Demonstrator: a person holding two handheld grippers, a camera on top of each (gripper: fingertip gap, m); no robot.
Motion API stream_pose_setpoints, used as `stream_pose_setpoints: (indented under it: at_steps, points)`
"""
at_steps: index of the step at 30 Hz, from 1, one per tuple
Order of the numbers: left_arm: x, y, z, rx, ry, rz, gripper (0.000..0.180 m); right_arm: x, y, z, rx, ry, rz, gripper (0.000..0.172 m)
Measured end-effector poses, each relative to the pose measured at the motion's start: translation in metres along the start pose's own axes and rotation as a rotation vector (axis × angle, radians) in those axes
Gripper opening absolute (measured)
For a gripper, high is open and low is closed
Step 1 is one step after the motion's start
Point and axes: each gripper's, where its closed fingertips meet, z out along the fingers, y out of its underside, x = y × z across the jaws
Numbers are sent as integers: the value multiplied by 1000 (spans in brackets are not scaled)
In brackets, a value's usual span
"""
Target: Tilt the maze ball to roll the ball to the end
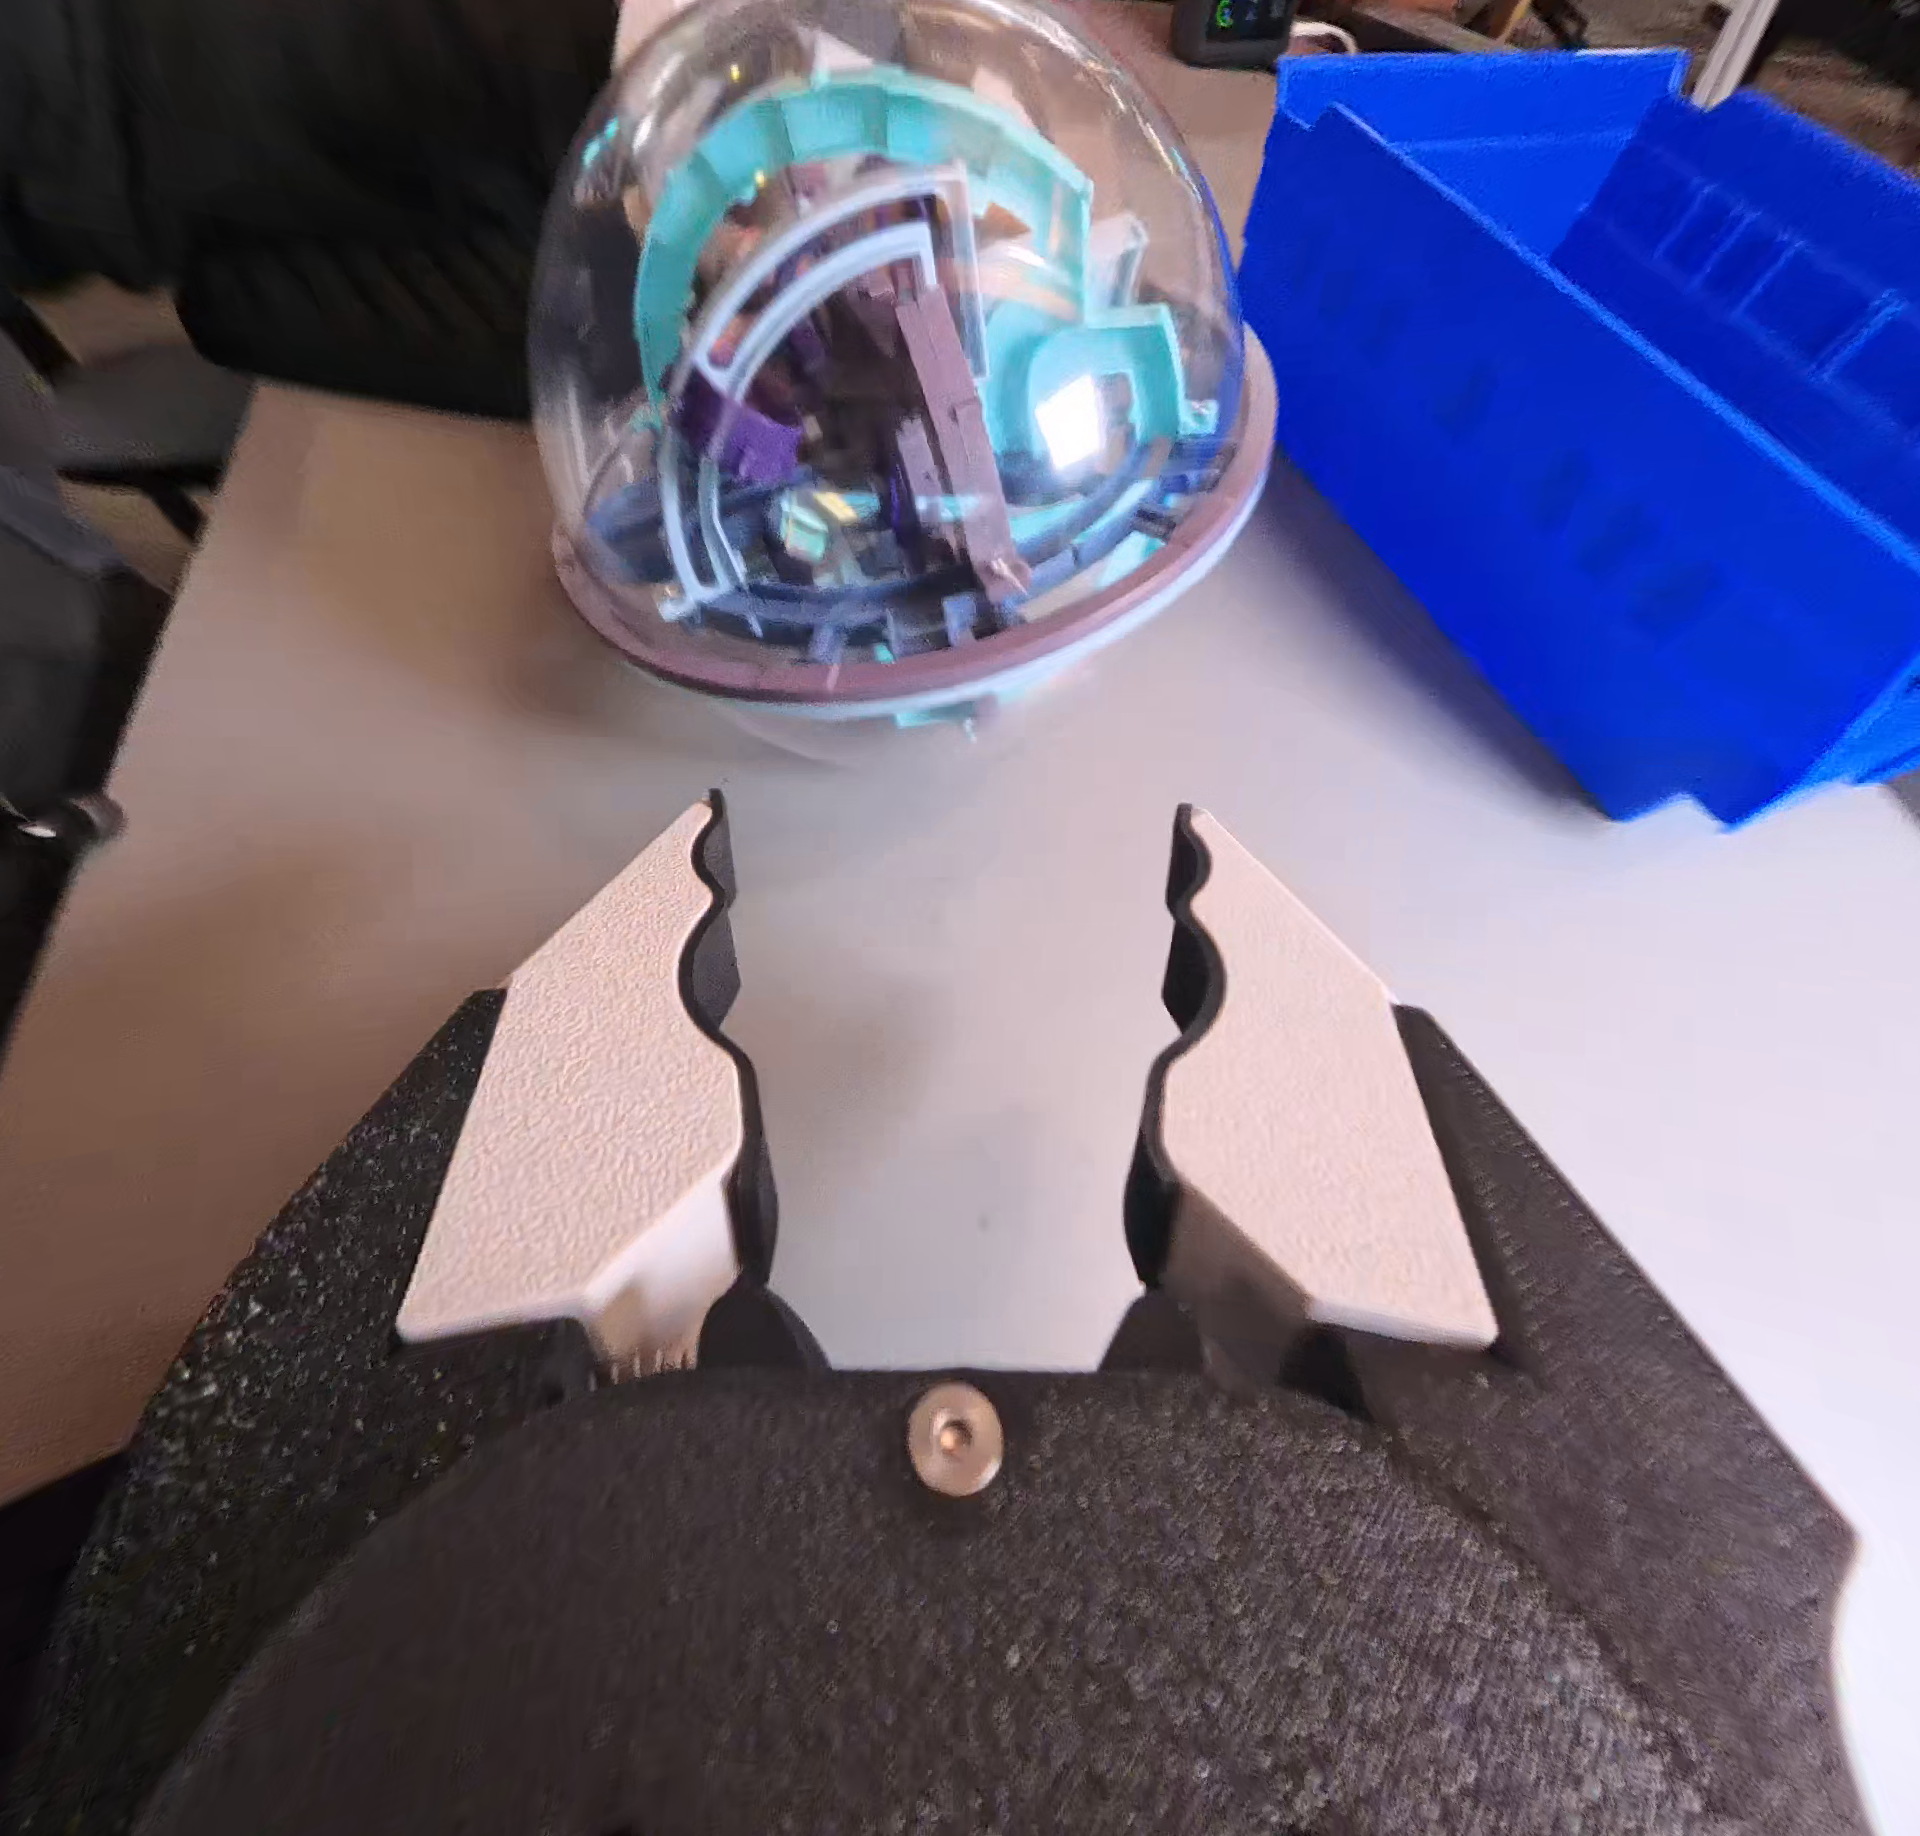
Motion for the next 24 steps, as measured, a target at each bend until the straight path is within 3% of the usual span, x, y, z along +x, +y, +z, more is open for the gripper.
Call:
stream_pose_setpoints:
  at_steps: [5,13,15,24]
  points:
    - [7,8,8,-41,9,126,122,-18,-6,17,29,-93,12,82]
    - [13,7,6,-26,14,293,118,-14,-9,10,97,-117,62,58]
    - [13,5,2,-17,12,299,112,-13,-12,5,137,-144,106,47]
    - [10,-4,-6,25,-7,311,97,-5,-8,6,165,-186,267,31]
